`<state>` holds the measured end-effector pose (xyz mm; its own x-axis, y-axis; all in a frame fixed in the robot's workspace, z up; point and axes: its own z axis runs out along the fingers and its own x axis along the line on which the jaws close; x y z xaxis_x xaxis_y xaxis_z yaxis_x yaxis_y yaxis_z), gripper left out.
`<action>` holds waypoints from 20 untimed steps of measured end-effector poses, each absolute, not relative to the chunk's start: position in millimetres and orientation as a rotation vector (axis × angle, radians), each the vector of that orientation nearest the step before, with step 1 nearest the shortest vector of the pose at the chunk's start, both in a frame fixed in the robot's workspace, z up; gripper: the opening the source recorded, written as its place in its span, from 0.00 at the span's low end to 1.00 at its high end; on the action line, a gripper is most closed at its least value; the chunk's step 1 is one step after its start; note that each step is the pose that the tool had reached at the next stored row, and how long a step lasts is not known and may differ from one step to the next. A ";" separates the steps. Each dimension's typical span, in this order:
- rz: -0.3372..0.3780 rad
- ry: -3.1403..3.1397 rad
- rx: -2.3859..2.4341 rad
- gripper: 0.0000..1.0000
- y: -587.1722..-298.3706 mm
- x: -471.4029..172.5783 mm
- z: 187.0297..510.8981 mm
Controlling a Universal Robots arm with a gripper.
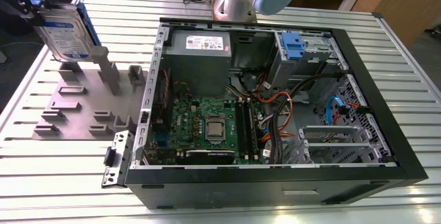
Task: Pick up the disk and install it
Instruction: 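Pick up the disk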
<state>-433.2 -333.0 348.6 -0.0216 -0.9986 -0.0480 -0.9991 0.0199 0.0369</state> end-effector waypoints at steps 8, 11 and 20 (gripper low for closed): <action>0.094 2.237 -2.191 0.36 -333.0 -433.2 350.5; 0.094 2.237 -2.191 0.36 -333.0 -433.2 351.0; 0.094 2.237 -2.191 0.36 -333.0 -433.2 354.5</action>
<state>-433.2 -333.0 354.5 -0.0216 -0.9986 -0.0480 -0.9991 0.0199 0.0369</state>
